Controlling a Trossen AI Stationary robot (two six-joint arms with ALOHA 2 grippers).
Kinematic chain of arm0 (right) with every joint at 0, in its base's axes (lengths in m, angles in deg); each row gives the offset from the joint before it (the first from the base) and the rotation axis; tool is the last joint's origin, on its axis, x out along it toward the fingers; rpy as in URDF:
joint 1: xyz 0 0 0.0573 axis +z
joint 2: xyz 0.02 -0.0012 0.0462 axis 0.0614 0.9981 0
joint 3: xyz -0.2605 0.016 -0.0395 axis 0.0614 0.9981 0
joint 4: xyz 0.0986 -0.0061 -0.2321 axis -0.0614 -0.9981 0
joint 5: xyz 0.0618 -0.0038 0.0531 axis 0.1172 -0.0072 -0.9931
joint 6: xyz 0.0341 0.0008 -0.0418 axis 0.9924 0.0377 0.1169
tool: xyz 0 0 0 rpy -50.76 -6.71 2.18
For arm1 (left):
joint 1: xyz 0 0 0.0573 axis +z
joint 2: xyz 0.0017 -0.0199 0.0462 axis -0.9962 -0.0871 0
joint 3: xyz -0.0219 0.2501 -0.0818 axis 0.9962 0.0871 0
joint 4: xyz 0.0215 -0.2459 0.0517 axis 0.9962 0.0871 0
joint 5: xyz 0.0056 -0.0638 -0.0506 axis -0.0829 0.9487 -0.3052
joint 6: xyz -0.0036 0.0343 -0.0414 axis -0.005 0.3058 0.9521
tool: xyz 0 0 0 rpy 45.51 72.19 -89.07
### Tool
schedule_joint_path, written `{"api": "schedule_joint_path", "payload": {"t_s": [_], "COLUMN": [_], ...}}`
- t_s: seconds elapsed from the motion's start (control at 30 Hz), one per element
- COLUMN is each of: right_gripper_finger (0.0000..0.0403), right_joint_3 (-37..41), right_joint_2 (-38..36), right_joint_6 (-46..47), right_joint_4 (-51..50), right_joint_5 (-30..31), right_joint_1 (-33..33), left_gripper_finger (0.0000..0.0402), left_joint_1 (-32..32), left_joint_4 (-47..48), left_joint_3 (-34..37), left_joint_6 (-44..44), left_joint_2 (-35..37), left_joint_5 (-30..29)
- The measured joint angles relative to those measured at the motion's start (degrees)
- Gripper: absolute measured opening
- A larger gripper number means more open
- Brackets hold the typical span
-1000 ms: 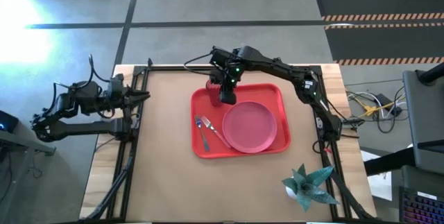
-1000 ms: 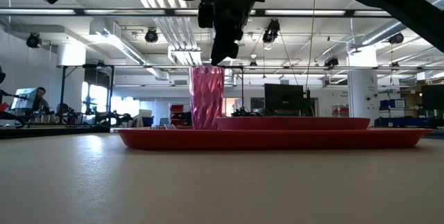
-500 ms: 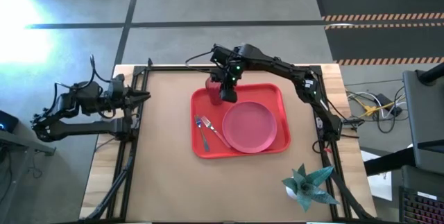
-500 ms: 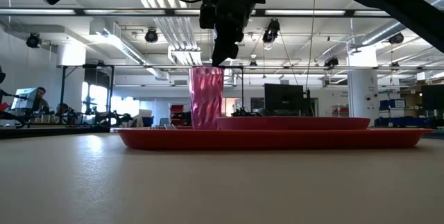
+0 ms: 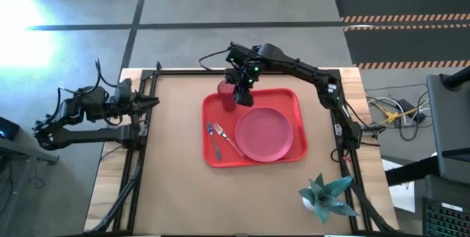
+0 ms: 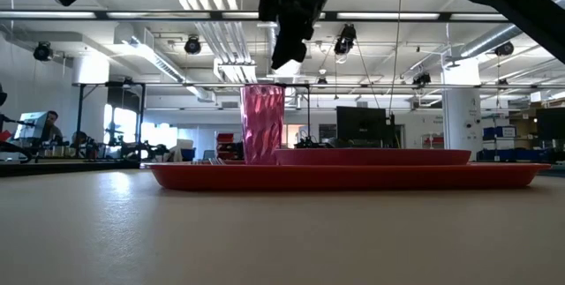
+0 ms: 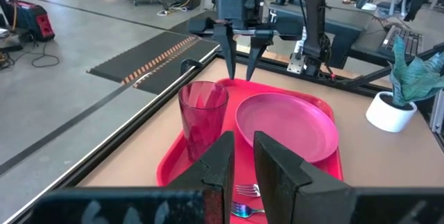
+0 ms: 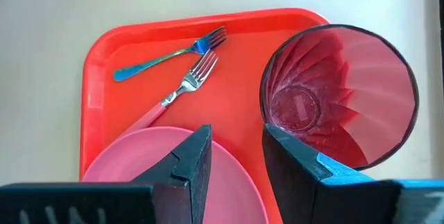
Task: Pick and place plate/cup/fork/spoon on tray
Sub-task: Put the red cup on the top right of the red tray
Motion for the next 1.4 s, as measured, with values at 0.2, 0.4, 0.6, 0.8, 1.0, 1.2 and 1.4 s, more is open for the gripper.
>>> {"api": "schedule_joint_path", "payload": {"t_s": [0.2, 0.4, 0.6, 0.8, 1.0, 1.2, 1.4], "right_gripper_finger": [0.0118, 0.0118, 0.0118, 0.0118, 0.0118, 0.0118, 0.0109], "right_joint_3": [0.0, 0.0, 0.2, 0.2, 0.2, 0.2, 0.1], "right_joint_2": [0.0, 0.0, 0.4, 3.1, 4.3, 4.5, 4.3], "right_joint_6": [-1.9, -2.0, -1.9, -1.8, -1.9, -2.2, -2.8], "right_joint_4": [0.1, 0.1, 0.1, 0.3, 0.3, 0.6, 2.2], "right_joint_5": [0.0, 0.1, -1.6, -5.4, -7.8, -8.3, -7.8], "right_joint_1": [-0.3, -1.6, -2.7, -3.0, -2.9, -2.8, -2.9], "left_gripper_finger": [0.0038, 0.0038, 0.0038, 0.0038, 0.0038, 0.0038, 0.0038], "left_joint_1": [0.0, 0.0, 0.0, 0.0, 0.0, 0.0, 0.0], "left_joint_4": [0.0, 0.0, 0.0, 0.0, 0.0, 0.0, 0.0], "left_joint_3": [0.0, 0.0, 0.0, 0.0, 0.0, 0.0, 0.0], "left_joint_6": [0.0, 0.1, 0.1, 0.1, 0.3, 0.2, 0.2], "left_joint_2": [0.0, 0.0, 0.0, 0.0, 0.0, 0.0, 0.0], "left_joint_5": [-0.1, -0.2, -0.2, -0.2, -0.2, -0.2, -0.2]}}
